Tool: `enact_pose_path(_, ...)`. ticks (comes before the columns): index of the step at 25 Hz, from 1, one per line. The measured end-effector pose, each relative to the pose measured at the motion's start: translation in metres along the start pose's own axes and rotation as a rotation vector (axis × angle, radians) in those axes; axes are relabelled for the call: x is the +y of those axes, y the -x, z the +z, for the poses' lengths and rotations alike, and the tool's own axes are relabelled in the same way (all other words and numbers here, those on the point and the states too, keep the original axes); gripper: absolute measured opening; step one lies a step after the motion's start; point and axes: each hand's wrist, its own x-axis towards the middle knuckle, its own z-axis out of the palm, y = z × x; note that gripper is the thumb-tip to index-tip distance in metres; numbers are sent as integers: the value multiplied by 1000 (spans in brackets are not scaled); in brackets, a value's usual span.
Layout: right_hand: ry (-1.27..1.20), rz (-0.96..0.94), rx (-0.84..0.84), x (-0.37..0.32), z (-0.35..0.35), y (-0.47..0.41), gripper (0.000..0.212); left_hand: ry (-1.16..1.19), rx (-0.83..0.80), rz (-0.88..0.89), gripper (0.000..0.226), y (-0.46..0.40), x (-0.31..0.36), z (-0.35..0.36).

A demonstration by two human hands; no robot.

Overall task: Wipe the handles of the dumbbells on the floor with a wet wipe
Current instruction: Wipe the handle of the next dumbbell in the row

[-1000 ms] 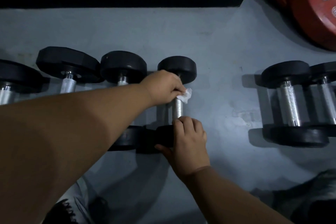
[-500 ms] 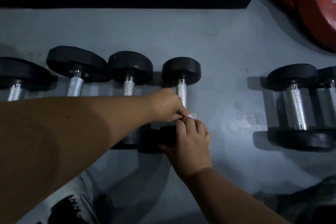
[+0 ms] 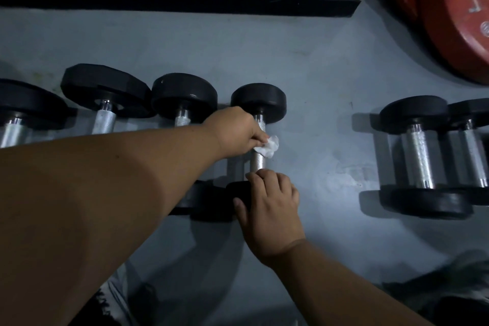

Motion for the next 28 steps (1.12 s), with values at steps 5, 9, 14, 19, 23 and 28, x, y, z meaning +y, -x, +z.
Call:
enact_pose_path(5,51,7,-50,-8,-2,-2,40,-79,34,-90,25,-11,4,-18)
enact_pose_path(9,110,2,-68,-21,0,-5,34,-269,-27,-149,27,-22,17,-26)
enact_pose_path(14,151,13,-58,-32,8,-6,33,-162,-85,-48,25,-7,8,-22)
enact_pose_path(19,167,38,-97,-41,10,-7,40,-39,-187,14,21,17,8,-6)
enact_pose_path(23,147,41,-117,-40,8,-8,42,-21,-210,-7,20,27,14,-1)
enact_pose_path(28,147,22,-104,-42,5,-8,30,41,-40,-131,21,8,10,-5)
